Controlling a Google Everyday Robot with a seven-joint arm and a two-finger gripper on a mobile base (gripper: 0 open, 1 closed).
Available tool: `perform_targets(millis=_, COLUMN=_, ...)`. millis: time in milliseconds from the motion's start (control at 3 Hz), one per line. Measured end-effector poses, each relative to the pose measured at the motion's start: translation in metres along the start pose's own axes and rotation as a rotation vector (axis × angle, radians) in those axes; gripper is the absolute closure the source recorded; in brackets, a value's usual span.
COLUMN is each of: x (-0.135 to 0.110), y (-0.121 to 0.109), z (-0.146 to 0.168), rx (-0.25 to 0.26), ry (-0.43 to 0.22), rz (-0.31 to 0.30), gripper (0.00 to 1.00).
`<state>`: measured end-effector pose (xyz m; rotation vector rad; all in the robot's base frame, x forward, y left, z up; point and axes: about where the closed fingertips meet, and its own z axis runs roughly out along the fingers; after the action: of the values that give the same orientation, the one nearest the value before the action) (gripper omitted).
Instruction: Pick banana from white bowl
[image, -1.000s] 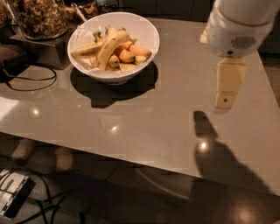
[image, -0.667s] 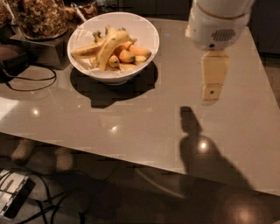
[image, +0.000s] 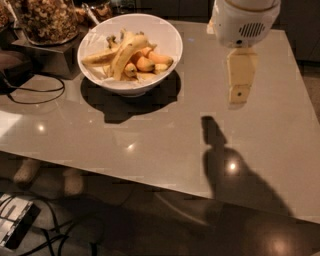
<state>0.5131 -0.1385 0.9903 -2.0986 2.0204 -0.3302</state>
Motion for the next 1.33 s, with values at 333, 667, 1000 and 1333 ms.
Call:
perform_targets(millis=333, x=-0.008, y=-0.031, z=0.002, rx=-0.001, ry=-0.004, rz=-0.056, gripper=0.0)
perform_targets(millis=667, x=-0.026, y=-0.065, z=0.007, rx=0.013, ry=-0.02, rz=-0.114, gripper=0.0)
perform_targets(millis=1000, x=-0.041, y=-0.088, z=0.012, rx=0.026, ry=-0.028, rz=-0.156, gripper=0.0)
perform_targets(millis=1333, x=-0.062, y=-0.103, z=0.018, rx=0.029, ry=-0.037, rz=-0.204, gripper=0.0)
